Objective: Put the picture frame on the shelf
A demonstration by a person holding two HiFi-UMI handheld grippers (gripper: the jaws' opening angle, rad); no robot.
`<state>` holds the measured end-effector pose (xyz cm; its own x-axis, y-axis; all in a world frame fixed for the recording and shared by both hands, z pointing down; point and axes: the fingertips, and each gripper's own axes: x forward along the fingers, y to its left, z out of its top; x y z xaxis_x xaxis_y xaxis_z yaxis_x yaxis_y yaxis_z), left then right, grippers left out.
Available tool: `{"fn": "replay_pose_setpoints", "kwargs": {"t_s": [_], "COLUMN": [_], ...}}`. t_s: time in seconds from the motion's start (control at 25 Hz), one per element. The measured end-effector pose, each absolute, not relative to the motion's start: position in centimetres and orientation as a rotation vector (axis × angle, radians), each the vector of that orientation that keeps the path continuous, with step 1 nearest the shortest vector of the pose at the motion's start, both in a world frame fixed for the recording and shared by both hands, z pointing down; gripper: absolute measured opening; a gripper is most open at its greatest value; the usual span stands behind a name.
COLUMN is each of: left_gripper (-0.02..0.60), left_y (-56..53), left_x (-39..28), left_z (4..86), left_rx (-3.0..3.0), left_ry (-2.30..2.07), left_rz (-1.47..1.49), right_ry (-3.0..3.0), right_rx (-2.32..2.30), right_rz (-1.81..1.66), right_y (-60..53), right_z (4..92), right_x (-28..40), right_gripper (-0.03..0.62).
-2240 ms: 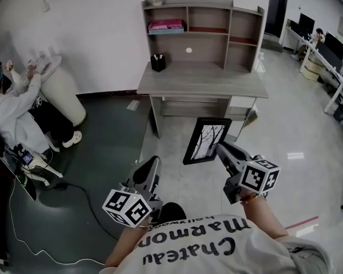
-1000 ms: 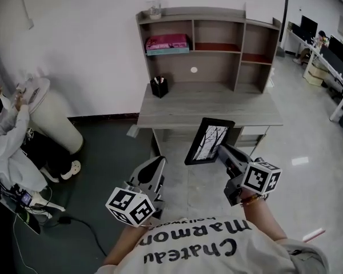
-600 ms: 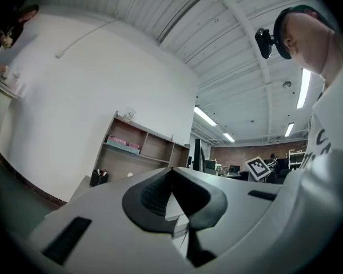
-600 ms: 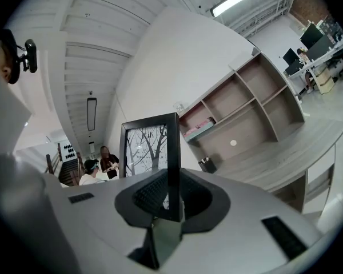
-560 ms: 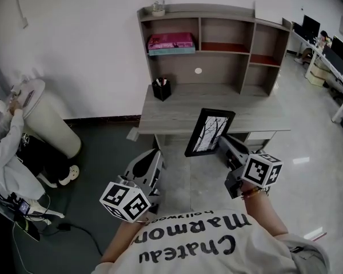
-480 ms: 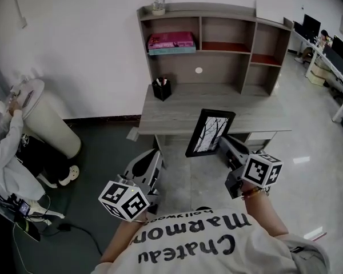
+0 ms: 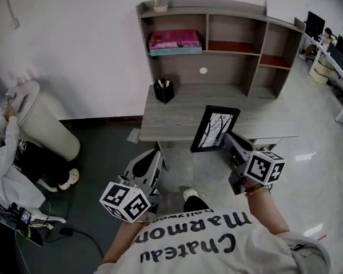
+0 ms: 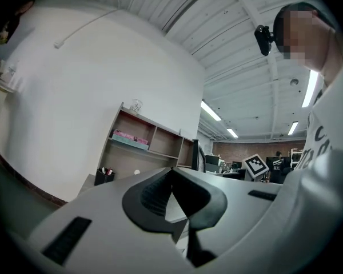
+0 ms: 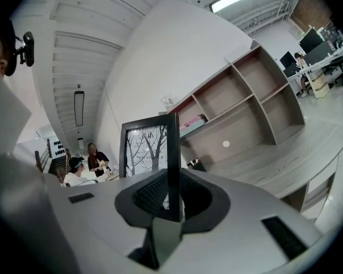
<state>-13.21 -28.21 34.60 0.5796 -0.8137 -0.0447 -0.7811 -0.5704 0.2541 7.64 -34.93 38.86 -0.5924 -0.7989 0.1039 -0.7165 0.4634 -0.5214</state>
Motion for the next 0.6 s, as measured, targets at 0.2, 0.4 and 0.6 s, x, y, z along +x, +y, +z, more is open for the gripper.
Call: {"fn": "replay_pose_setpoints", "kwargs": {"t_s": [0.2,0.4,0.6], "left_gripper": [0.017,0.017,0.017], "left_y": [-32.7,-37.6,-41.3], "left_x": [-14.5,-15.1,-16.8], "left_z": [34.1,31.9,30.8], "left_rx": [2.599,2.652,2.653], "left_ry": [-1.355,-1.343,-1.395], "left_rz": [-0.254,-0.262,-0.274], "right_ry": [2.553,2.573,2.619], "right_rx": [-1.346,-1.308,-1.272], "right_rz": [-0.752,-0.657,-0.540], "right_y": [-40.6,-46.9,-52.3], "right_z": [38.2,34.7,30.9], "right_x": [7.5,6.6,5.6], "right_gripper": [0.069,0.069,0.069]}}
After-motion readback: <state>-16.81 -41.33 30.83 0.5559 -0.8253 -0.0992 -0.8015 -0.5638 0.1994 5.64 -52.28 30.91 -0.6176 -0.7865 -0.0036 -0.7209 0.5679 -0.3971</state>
